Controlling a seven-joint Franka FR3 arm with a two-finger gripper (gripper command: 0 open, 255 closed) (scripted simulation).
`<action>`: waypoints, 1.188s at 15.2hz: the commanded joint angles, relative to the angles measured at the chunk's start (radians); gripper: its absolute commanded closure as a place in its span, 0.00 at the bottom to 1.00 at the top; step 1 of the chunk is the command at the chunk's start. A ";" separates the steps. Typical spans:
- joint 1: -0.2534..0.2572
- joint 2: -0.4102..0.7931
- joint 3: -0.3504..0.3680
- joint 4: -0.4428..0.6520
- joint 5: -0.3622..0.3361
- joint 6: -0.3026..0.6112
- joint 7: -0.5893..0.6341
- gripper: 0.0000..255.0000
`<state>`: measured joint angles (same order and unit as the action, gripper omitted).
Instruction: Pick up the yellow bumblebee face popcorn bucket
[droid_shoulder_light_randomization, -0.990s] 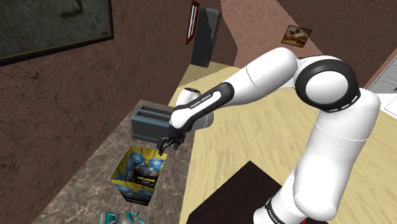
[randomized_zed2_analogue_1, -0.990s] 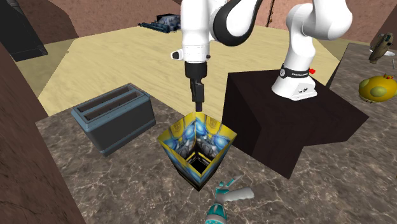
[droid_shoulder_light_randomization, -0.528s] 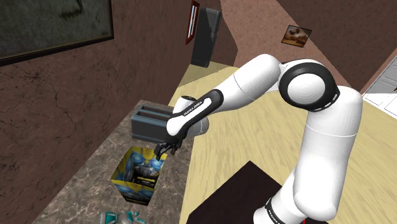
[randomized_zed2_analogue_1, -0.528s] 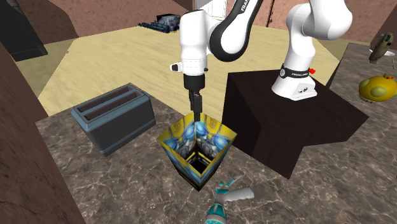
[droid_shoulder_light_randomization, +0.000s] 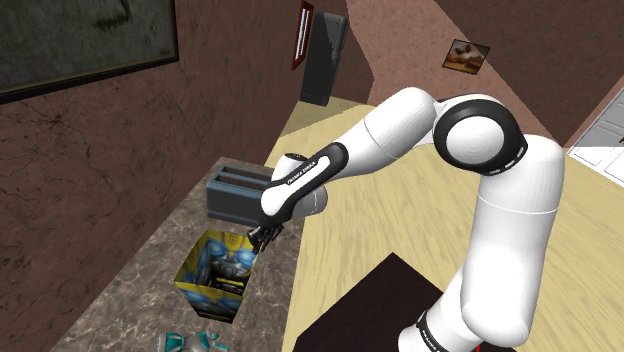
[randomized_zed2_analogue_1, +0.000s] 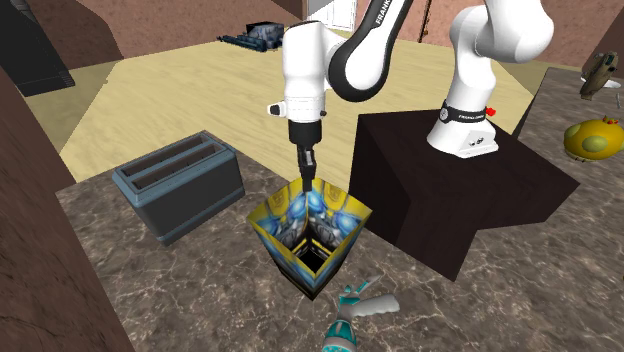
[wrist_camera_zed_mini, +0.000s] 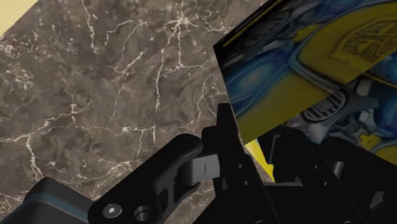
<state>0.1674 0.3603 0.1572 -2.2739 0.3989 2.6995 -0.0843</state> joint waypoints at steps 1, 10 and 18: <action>0.000 0.001 0.000 0.000 0.000 0.000 0.000 1.00; 0.005 -0.074 -0.011 -0.006 -0.021 -0.067 0.030 1.00; 0.008 -0.165 -0.021 -0.002 -0.048 -0.161 0.068 1.00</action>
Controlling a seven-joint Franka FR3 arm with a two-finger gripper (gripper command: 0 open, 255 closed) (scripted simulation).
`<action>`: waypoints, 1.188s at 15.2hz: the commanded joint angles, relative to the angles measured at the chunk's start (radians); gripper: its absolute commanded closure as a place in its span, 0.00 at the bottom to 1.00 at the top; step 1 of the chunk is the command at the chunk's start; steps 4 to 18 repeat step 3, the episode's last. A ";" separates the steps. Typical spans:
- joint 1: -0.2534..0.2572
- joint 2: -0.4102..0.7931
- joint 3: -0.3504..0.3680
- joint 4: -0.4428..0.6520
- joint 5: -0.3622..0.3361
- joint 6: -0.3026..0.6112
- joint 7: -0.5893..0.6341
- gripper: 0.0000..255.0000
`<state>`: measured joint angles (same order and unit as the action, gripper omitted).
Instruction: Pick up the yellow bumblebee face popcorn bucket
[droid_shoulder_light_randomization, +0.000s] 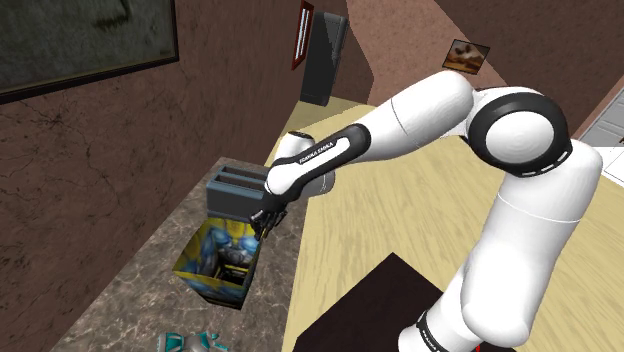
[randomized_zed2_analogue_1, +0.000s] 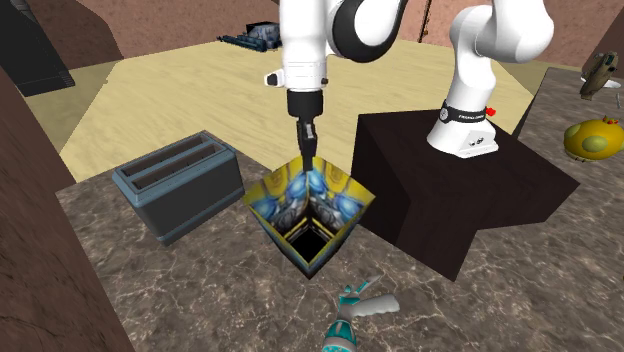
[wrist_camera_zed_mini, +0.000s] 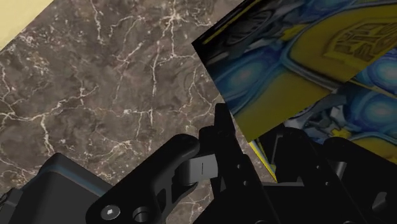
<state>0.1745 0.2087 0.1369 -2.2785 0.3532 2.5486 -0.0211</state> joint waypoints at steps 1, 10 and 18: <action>0.001 -0.024 -0.001 0.005 -0.005 -0.022 0.010 1.00; 0.001 -0.025 -0.001 0.005 -0.006 -0.024 0.010 1.00; 0.001 -0.025 -0.001 0.005 -0.006 -0.024 0.010 1.00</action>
